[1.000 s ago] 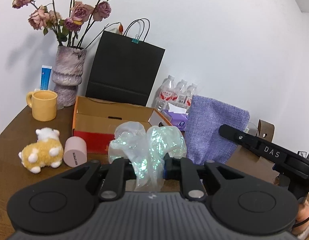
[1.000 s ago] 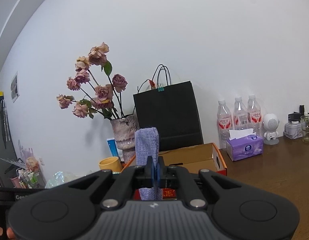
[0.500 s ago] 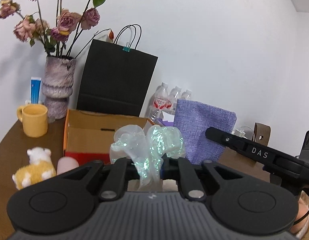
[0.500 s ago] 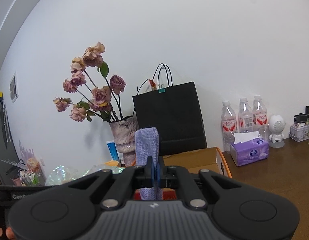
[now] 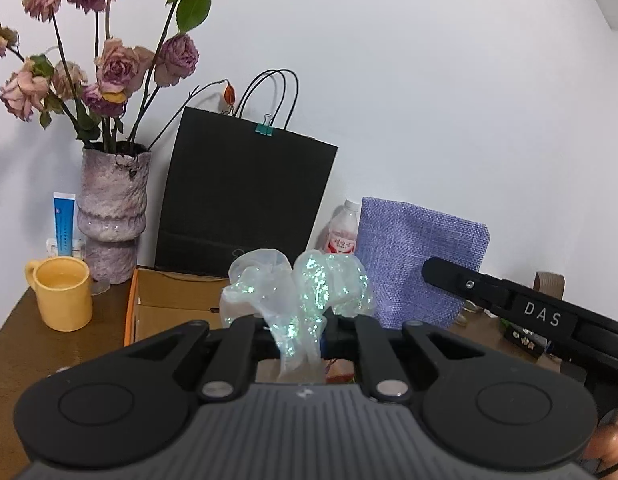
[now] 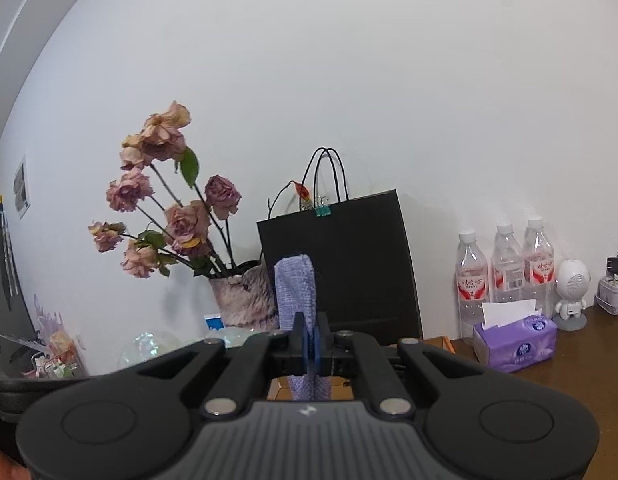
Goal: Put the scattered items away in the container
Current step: 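Lift the purple bag with the right gripper while the left gripper lifts the plastic bag toward the box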
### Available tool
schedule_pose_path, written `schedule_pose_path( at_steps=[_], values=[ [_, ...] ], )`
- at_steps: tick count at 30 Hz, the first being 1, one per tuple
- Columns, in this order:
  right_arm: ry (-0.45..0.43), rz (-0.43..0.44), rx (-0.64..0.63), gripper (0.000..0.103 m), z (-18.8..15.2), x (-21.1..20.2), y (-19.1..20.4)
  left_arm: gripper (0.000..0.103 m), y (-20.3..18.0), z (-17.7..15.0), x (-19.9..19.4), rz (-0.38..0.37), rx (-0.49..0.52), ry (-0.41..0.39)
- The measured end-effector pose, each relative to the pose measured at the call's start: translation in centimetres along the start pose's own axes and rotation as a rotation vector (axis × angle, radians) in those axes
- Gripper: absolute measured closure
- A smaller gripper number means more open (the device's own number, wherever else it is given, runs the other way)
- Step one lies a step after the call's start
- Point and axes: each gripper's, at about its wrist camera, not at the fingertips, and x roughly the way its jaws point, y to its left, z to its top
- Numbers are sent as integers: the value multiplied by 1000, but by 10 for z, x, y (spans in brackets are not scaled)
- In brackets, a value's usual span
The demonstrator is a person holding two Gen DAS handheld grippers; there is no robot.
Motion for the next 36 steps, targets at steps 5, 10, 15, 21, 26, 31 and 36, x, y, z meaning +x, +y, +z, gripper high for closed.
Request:
schedule_pose_path(
  at_steps=[5,10,15,21,26,31,36],
  values=[
    [36,-18,9,101,0,37,-9,92,13,7,29,4,-39,8],
    [56,-49,83,101,-5,75,-31,92,35,8,61,-26,-121,-7],
    [95,-67,148,101,-20,117,-50,92,58,0,98,-33,-212,-10],
    [119,-60,138,101,-43,140,-54,92,68,-9,103,-23,-200,-27],
    [130,-32,129,101,-45,147,-51,92,67,-5,81,-51,-177,-79],
    [114,-25,123,101,-42,138,-51,92,64,-5,52,-95,-187,-90],
    [95,-18,130,101,-37,127,-50,92,58,-11,20,-140,-209,-100]
  ],
)
